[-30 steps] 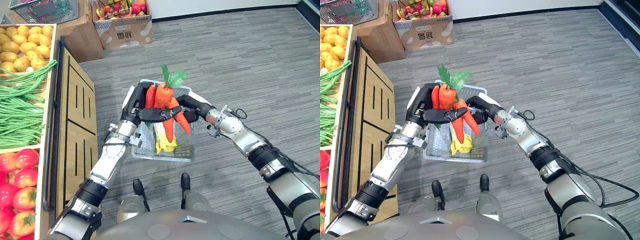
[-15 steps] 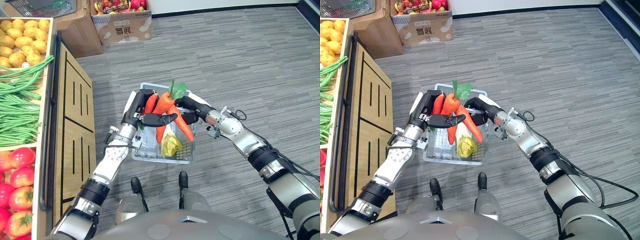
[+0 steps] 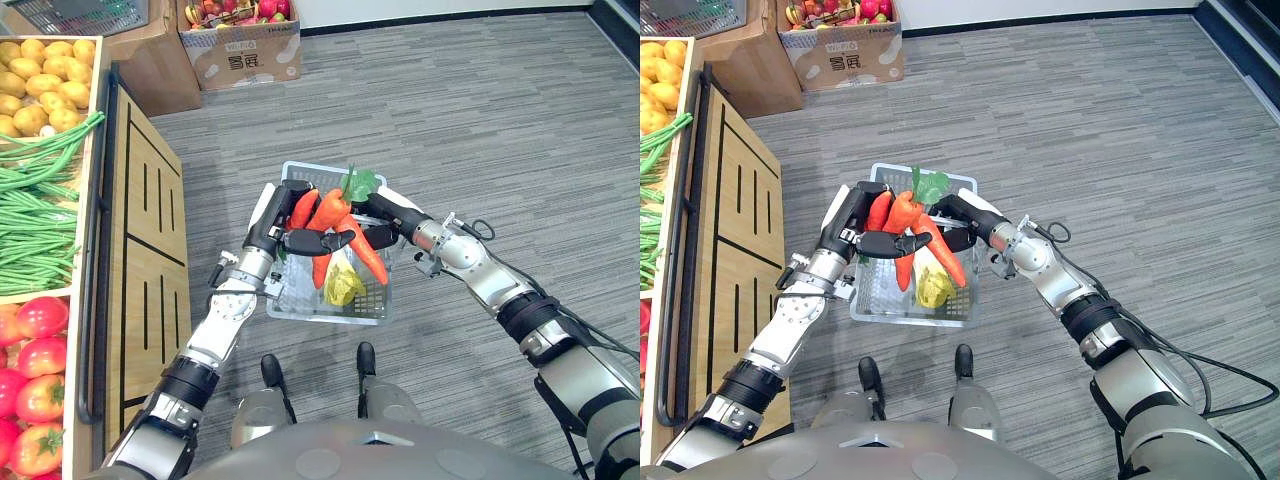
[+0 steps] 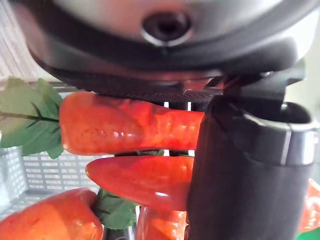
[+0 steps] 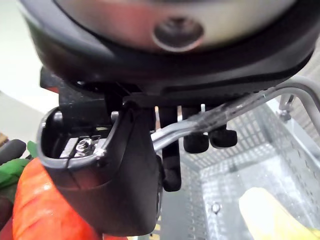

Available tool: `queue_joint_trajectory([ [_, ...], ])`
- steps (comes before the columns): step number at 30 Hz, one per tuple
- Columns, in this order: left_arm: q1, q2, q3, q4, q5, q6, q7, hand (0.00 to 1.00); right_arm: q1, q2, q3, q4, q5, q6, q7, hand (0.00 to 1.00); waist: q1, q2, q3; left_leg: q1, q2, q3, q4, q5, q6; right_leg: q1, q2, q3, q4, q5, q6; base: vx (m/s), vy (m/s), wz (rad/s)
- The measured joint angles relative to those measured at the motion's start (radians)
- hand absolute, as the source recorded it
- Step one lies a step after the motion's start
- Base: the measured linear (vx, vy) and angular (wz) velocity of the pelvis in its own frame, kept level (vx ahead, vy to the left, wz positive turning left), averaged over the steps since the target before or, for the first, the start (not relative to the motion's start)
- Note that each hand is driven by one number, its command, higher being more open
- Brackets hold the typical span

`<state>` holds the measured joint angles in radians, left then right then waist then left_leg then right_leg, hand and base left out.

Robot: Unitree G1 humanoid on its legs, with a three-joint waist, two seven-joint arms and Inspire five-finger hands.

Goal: Pick vegetable in the basket

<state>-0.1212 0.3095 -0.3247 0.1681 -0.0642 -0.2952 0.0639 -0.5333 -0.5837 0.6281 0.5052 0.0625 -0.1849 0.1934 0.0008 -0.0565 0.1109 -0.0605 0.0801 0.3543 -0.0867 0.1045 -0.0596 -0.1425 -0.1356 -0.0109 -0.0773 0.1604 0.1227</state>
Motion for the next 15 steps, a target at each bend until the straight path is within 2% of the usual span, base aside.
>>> queue_joint_trajectory([
  [6,0.052,-0.016,0.036,-0.034,-0.027,-0.017,-0.022,0.00,0.003,-0.001,-0.010,0.000,0.000,0.000,0.017,0.00,-0.001,0.001,0.001,0.000,0.000,0.000,0.000,-0.002,-0.002,0.000,0.000,0.000,0.000,0.000,0.000,0.00,0.000,0.00],
  [12,0.135,-0.014,0.078,-0.063,-0.064,-0.009,-0.026,0.00,0.010,-0.005,-0.140,0.000,0.024,0.000,0.013,0.00,0.005,0.013,0.009,0.000,0.000,-0.003,-0.002,-0.002,-0.002,0.003,-0.001,-0.003,0.000,-0.001,0.000,0.00,0.000,0.00],
  [15,0.139,-0.013,0.081,-0.085,-0.066,-0.005,-0.024,0.00,0.010,-0.014,-0.174,-0.001,0.042,0.000,0.008,0.00,0.015,0.013,0.010,0.000,0.001,-0.006,0.001,-0.002,-0.002,0.005,-0.001,-0.007,0.000,-0.001,0.000,0.00,0.000,0.00],
])
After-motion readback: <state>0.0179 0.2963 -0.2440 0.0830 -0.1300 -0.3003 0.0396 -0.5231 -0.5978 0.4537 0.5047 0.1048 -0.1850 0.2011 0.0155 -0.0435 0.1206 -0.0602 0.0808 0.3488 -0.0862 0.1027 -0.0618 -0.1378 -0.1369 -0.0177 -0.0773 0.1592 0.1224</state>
